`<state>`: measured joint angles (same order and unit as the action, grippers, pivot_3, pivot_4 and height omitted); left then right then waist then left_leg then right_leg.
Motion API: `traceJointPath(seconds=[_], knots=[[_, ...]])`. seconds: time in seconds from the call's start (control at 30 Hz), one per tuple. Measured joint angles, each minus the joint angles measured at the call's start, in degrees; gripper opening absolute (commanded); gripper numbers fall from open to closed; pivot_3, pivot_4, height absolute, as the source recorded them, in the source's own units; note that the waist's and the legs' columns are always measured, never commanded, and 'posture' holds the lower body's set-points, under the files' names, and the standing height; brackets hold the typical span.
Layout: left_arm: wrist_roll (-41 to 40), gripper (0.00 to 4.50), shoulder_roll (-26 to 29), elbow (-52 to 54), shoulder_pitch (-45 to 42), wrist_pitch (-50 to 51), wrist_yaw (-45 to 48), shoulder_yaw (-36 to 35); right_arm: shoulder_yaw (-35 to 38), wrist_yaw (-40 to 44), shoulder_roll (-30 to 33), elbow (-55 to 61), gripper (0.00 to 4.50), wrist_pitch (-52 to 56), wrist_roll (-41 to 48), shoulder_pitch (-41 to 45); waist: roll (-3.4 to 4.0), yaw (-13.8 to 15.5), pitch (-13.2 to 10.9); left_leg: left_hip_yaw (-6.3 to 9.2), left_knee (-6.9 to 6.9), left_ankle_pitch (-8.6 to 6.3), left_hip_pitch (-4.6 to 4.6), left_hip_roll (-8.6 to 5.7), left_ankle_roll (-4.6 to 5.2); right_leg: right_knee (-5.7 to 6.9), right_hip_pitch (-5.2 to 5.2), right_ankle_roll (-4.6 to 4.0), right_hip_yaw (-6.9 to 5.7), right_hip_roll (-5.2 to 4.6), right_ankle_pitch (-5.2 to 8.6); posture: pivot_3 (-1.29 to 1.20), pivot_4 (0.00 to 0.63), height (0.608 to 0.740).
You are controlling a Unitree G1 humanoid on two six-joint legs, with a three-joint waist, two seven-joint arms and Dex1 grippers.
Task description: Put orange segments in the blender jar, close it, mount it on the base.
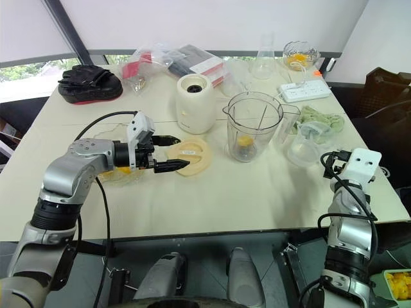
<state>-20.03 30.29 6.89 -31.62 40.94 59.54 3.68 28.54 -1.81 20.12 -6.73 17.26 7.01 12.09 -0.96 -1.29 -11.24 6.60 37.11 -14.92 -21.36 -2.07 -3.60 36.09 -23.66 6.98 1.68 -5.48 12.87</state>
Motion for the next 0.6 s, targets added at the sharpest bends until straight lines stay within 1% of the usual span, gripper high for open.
traceJointPath(seconds=[0.33,0.6], knots=[[-0.6,4.42,0.1,0.0,0.0,-0.5,-1.1,0.1,-0.5,0.0,2.6,-8.4,3.80,-3.9,0.1,4.3,0.00,-0.3,0.0,0.00,-0.01,0.00,-0.01,0.00,0.00,-0.02,0.00,-0.03,0.00,0.00,0.02,0.00,0.150,0.740],[-0.6,4.42,0.3,0.0,-0.1,-1.1,-2.0,0.5,-2.8,0.5,5.2,-20.0,3.80,-8.9,-0.2,10.1,0.00,-1.3,0.0,-0.01,-0.02,0.00,-0.01,-0.01,0.00,-0.04,0.01,0.01,0.00,0.00,-0.01,0.00,0.150,0.740]])
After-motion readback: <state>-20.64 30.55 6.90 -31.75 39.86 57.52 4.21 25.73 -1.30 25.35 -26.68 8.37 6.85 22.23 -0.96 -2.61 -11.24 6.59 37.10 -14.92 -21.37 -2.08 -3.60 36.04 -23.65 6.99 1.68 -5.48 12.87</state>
